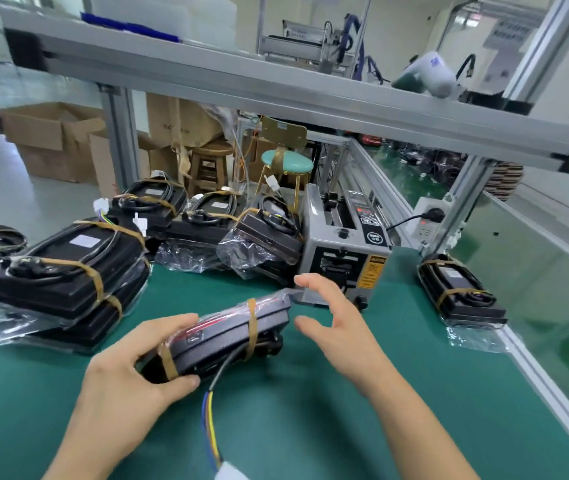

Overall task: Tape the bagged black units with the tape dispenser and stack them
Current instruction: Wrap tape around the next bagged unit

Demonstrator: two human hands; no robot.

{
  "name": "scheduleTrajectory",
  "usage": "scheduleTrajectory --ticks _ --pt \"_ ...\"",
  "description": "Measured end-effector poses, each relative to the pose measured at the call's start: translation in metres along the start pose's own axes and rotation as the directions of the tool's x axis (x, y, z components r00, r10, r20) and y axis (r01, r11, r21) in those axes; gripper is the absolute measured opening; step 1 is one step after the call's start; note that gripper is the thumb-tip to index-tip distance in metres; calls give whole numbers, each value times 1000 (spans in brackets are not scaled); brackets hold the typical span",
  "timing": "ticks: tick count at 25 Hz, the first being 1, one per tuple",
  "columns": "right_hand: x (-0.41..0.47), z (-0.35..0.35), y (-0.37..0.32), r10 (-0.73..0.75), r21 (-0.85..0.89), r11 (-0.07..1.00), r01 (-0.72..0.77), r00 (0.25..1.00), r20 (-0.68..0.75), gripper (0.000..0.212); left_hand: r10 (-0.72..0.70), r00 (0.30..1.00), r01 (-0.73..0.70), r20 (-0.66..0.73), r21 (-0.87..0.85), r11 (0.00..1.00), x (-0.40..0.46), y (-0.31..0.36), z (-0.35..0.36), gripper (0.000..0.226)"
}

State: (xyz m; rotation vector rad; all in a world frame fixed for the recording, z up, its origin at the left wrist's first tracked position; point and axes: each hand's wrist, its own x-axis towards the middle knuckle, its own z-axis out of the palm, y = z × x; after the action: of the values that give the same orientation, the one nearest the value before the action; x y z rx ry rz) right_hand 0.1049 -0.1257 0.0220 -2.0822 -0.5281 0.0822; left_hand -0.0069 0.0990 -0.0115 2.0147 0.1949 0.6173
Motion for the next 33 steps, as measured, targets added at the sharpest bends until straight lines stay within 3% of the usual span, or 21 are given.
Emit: scheduleTrajectory --ticks 3,8,11,14,16,17,20,21,23,25,26,27,29,31,33 --pt "14 -1 8 -49 145 989 30 990 129 33 -13 996 12 88 11 1000 7 -4 -10 82" --pt "29 4 9 -36 303 953 15 997 64 13 -1 987 -12 162 74 997 19 6 -14 84" --pt "31 9 6 -22 330 944 4 998 52 12 136 981 -153 139 125 980 20 43 5 56" --pt "32 7 -5 -2 390 920 -23 998 64 12 279 913 -369 298 313 875 21 66 38 71" --pt "39 5 -11 130 399 898 -186 978 162 15 278 884 -428 377 410 806 25 66 46 75" --pt "44 4 -12 242 394 860 -324 939 244 16 252 886 -415 390 425 804 29 64 45 76" --pt "62 10 -8 494 396 610 -686 720 487 14 230 880 -424 416 466 777 38 59 42 76" --pt "65 13 -4 512 413 535 -737 672 535 13 211 886 -406 413 472 783 42 59 43 75" --pt "64 18 6 514 522 379 -764 643 568 12 160 913 -337 375 472 815 49 62 45 69" --pt "53 17 18 569 684 235 -691 668 480 9 78 937 -250 341 495 832 53 61 47 62" --pt "47 14 27 641 747 262 -611 689 339 7 49 946 -217 321 511 832 53 61 49 58" --pt "41 8 36 707 773 369 -516 695 127 5 34 955 -192 296 523 830 51 60 50 53" --pt "36 -6 43 692 730 593 -338 678 -248 3 29 968 -163 249 538 827 47 61 54 45" --pt "41 -17 40 610 671 706 -229 679 -409 11 21 971 -152 238 549 822 44 63 57 43" --pt "52 -20 33 562 598 771 -222 679 -472 19 18 969 -157 247 555 817 41 64 58 46"
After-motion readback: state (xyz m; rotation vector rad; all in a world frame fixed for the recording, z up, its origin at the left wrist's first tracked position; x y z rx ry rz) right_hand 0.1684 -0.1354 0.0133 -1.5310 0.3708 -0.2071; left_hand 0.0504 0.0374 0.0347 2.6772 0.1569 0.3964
